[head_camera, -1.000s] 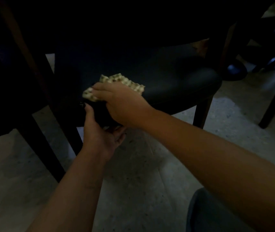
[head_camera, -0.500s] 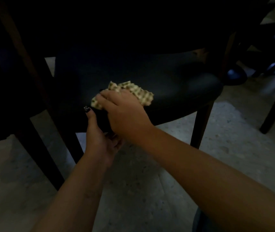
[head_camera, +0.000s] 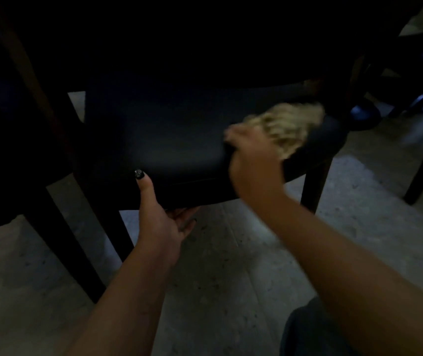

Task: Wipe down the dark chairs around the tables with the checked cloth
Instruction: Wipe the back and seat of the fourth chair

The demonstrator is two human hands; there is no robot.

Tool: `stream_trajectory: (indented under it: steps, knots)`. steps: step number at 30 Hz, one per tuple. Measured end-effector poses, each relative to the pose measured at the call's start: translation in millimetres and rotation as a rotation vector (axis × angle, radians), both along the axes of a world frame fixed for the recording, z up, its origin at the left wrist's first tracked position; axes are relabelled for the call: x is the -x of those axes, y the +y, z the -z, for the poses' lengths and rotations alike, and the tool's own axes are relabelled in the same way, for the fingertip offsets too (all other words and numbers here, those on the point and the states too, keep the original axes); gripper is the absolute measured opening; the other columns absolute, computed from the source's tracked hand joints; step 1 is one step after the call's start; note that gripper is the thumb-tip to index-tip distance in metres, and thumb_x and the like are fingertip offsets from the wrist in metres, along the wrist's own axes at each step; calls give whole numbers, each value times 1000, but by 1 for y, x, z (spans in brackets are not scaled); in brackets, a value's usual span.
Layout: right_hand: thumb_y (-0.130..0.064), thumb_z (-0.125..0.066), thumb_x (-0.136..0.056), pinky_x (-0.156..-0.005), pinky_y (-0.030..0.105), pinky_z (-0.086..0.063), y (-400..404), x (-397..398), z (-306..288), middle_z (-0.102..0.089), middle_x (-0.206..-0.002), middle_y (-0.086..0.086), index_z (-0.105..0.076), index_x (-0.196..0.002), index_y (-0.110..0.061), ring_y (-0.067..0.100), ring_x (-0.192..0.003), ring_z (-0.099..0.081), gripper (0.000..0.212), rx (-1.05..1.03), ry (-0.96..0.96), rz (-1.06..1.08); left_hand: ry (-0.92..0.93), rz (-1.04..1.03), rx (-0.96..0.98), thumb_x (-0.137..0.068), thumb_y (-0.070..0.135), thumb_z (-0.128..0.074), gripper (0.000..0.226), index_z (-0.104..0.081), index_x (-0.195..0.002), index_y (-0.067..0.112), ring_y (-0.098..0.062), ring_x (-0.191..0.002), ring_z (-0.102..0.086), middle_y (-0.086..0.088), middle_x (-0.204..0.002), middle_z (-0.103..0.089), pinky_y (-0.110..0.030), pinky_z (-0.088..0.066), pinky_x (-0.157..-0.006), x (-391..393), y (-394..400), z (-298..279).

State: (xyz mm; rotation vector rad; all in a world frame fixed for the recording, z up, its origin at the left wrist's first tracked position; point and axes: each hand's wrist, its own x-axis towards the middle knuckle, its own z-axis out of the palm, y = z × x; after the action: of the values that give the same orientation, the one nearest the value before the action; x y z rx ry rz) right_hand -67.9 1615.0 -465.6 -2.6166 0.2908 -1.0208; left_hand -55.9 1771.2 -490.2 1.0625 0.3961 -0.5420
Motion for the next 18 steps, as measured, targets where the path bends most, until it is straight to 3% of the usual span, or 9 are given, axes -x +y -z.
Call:
stream_trajectory:
  steps: [3,5,8,11,13,15,18]
  knots:
    - [8,-48,-69,-84,42,-55,61,-13,-3,-68,-105,19,-69,-103,6,37,-94,-64,40,3,-17,-233,-19,-1,11,-81,83,-29,69,-64,-110,32,-24,-97,-68,-4,-110,-71,-45,-44,-99,1,-3,0]
    - [9,-45,-70,-93,39,-52,62,-12,-11,-63,-118,20,-62,-116,7,36,-106,-62,49,-10,37,-270,-24,25,19,-81,83,-29,70,-62,-117,32,-25,-101,-67,-4,-114,-69,-47,-40,-105,0,-1,1]
    - [2,-31,-77,-103,39,-45,27,7,-12,-50,-137,22,-48,-134,5,35,-119,-55,60,135,178,-267,-21,72,3,-79,85,-30,78,-53,-133,33,-27,-103,-68,-5,-117,-68,-50,-35,-108,-4,5,2]
    - [4,-48,-82,-103,49,-42,-14,28,-14,-45,-143,19,-43,-139,1,33,-126,-49,57,216,274,-206,-9,95,11,-78,84,-31,79,-46,-139,35,-29,-104,-67,-7,-120,-67,-53,-32,-107,-5,9,1]
    - [-4,-49,-89,-113,50,-29,-29,33,-23,-40,-149,11,-40,-142,-6,17,-137,-33,54,76,352,-254,-13,104,18,-77,84,-31,80,-43,-140,36,-29,-103,-68,-8,-120,-67,-54,-31,-107,-5,10,0]
    - [-9,-37,-94,-120,45,-11,-31,33,-39,-33,-153,0,-41,-143,-15,4,-139,-19,49,-198,427,-396,-16,109,7,-78,84,-29,79,-44,-139,36,-28,-102,-69,-7,-115,-70,-52,-32,-102,-5,10,0]
    - [6,-40,-89,-117,21,-12,-28,28,-53,-35,-151,0,-47,-138,-15,9,-142,-21,54,-457,387,-484,-10,119,-7,-80,83,-27,78,-47,-137,35,-28,-102,-68,-6,-109,-72,-52,-33,-97,-5,11,-1]
